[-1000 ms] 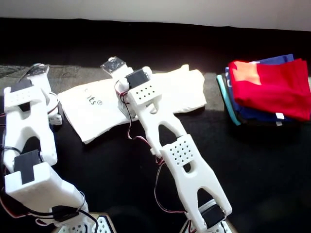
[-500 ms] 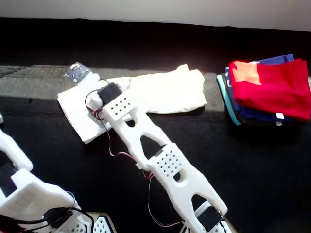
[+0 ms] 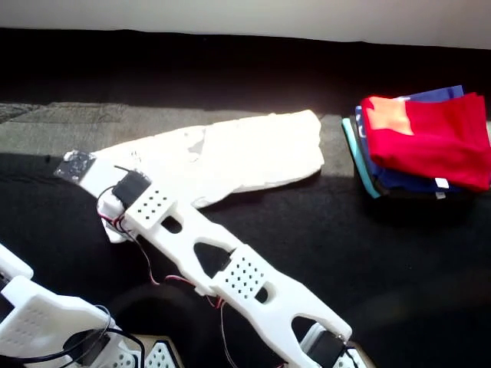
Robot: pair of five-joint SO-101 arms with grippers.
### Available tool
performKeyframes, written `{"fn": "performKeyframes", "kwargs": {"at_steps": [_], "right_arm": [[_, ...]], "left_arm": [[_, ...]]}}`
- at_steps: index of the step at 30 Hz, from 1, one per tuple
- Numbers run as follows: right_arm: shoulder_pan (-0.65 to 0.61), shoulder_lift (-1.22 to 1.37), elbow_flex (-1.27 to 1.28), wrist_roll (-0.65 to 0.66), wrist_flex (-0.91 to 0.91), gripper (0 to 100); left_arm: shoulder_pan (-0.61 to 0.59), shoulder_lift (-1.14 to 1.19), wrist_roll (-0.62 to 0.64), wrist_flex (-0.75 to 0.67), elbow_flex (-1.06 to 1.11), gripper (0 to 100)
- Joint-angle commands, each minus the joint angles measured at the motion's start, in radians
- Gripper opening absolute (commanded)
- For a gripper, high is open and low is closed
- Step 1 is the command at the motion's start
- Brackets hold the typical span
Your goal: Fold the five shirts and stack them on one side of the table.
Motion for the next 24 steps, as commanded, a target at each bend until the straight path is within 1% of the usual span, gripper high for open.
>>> {"fn": "performKeyframes", "kwargs": {"at_steps": [1, 5, 8, 12, 15, 19, 21, 24], "right_arm": [[-0.048, -0.030, -0.013, 0.012, 0.007, 12.3], [-0.036, -0.091, -0.134, 0.012, 0.048, 12.3], [0.013, -0.137, -0.248, 0.012, 0.077, 12.3], [0.131, -0.180, -0.340, 0.009, 0.099, 12.3], [0.254, -0.220, -0.378, 0.009, 0.119, 12.3], [0.440, -0.265, -0.381, 0.009, 0.176, 12.3], [0.518, -0.280, -0.381, 0.012, 0.219, 12.3], [0.618, -0.292, -0.381, 0.009, 0.223, 12.3]], "left_arm": [[-0.004, -0.048, 0.002, 0.003, -0.041, 1], [-0.004, -0.045, 0.002, -0.002, -0.041, 1], [0.002, -0.045, 0.002, -0.005, -0.041, 1], [0.033, -0.044, 0.002, -0.005, -0.035, 1], [0.082, -0.044, 0.002, 0.003, -0.035, 1], [0.191, -0.044, 0.006, 0.031, -0.033, 1], [0.277, -0.044, 0.006, 0.066, -0.033, 1], [0.429, -0.044, 0.008, 0.078, -0.005, 1]]}}
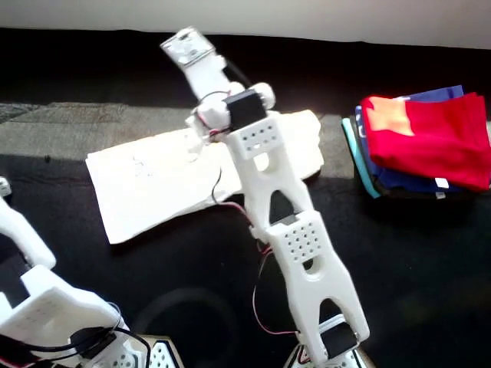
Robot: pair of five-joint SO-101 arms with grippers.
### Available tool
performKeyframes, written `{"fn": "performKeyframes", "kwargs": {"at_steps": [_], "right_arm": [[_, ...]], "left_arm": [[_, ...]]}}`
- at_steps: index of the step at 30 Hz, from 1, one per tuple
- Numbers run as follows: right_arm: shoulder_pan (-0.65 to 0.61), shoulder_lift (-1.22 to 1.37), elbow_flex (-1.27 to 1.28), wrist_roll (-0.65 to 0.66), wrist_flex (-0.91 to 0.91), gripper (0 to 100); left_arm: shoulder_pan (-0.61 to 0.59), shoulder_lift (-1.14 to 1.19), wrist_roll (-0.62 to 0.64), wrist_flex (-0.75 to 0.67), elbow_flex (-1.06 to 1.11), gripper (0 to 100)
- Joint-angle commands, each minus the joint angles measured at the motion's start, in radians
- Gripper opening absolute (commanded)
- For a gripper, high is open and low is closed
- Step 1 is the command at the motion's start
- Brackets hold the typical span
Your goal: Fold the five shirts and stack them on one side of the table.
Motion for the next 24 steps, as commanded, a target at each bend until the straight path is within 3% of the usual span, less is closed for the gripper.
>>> {"fn": "performKeyframes", "kwargs": {"at_steps": [1, 5, 9, 15, 24], "right_arm": [[0.120, -0.093, -0.091, 0.009, 0.018, 12.3], [0.182, -0.104, -0.047, 0.009, 0.021, 12.3], [0.196, -0.213, 0.150, 0.009, 0.021, 12.3], [0.197, -0.473, 0.676, 0.014, 0.018, 12.3], [0.197, -0.536, 1.138, 0.014, -0.160, 12.3]], "left_arm": [[0.197, -0.044, 0.008, 0.002, 0.021, 1], [0.387, -0.045, 0.008, -0.158, 0.226, 1], [0.481, -0.045, 0.008, -0.396, 0.463, 1], [0.487, -0.045, 0.008, -0.631, 0.690, 1], [0.424, -0.044, 0.003, -0.692, 0.742, 1]]}}
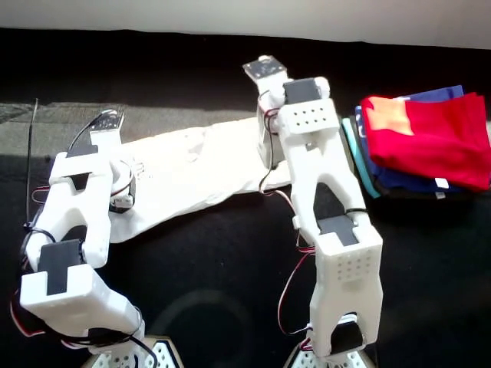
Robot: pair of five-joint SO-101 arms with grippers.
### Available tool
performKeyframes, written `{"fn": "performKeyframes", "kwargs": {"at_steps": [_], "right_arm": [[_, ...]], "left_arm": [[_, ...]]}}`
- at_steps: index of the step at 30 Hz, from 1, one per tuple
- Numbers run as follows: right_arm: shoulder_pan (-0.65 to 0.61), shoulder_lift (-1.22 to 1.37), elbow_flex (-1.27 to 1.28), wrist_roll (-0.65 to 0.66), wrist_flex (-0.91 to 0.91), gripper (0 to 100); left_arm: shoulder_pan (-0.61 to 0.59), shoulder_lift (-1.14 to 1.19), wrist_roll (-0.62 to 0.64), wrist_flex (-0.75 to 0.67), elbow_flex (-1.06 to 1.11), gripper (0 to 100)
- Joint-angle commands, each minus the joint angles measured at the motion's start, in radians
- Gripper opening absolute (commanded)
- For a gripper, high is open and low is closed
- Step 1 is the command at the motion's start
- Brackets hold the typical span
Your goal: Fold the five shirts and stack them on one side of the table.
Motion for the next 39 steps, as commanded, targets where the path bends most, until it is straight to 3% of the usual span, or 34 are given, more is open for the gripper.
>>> {"fn": "performKeyframes", "kwargs": {"at_steps": [1, 15, 27, 39], "right_arm": [[0.016, -0.077, 0.099, 0.009, -0.079, 12.3], [0.015, -0.071, 0.274, 0.011, -0.461, 12.3], [-0.044, -0.036, 0.217, 0.009, -0.515, 12.3], [-0.077, 0.159, -0.128, 0.008, -0.406, 12.3]], "left_arm": [[-0.051, -0.018, -0.002, -0.018, 0.002, 1], [-0.051, 0.015, 0.003, -0.048, 0.004, 1], [-0.051, 0.015, 0.003, -0.048, 0.004, 1], [-0.051, 0.015, 0.003, -0.048, 0.004, 1]]}}
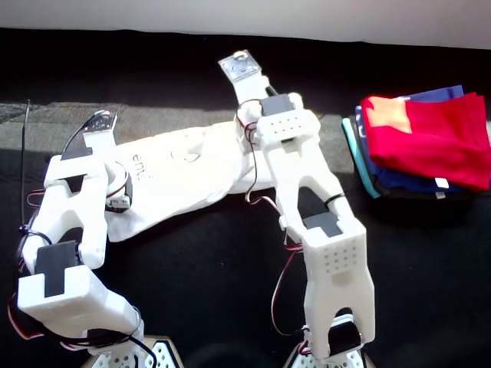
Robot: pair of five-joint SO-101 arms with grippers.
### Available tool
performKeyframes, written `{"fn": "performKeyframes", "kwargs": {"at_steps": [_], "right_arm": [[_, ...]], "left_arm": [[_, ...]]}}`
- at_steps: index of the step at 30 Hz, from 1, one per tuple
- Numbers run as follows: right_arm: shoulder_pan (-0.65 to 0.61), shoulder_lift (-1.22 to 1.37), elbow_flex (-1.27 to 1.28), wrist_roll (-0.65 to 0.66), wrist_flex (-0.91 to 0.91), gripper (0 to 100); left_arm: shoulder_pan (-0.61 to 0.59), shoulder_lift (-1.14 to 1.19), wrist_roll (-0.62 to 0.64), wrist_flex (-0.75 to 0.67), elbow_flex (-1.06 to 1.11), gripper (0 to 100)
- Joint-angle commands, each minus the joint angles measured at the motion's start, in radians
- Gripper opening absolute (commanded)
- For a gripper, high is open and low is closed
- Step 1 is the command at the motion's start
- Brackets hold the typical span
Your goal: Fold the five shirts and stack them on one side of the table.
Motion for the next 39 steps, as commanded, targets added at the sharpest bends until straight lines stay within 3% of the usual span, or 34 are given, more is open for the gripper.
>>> {"fn": "performKeyframes", "kwargs": {"at_steps": [1, 7, 16, 19, 22, 31, 39], "right_arm": [[-0.008, 0.042, -0.117, 0.008, 0.027, 12.3], [-0.002, 0.119, -0.280, 0.005, 0.054, 12.3], [0.027, 0.110, -0.608, 0.009, 0.378, 12.3], [0.036, 0.111, -0.608, 0.009, 0.452, 9.9], [0.036, 0.128, -0.608, 0.015, 0.510, 0.7], [0.047, 0.234, -0.464, 0.063, 0.545, 1.2], [0.036, 0.288, -0.519, 0.060, 0.527, 1.2]], "left_arm": [[-0.021, 0.007, 0.003, -0.023, -0.008, 1], [-0.021, 0.008, 0.003, -0.023, -0.008, 1], [-0.021, 0.008, 0.003, -0.023, -0.008, 1], [-0.021, 0.008, 0.003, -0.023, -0.008, 1], [-0.021, 0.008, 0.003, -0.023, -0.008, 1], [-0.021, 0.008, 0.003, -0.023, -0.008, 1], [-0.021, 0.008, 0.003, -0.023, -0.008, 1]]}}
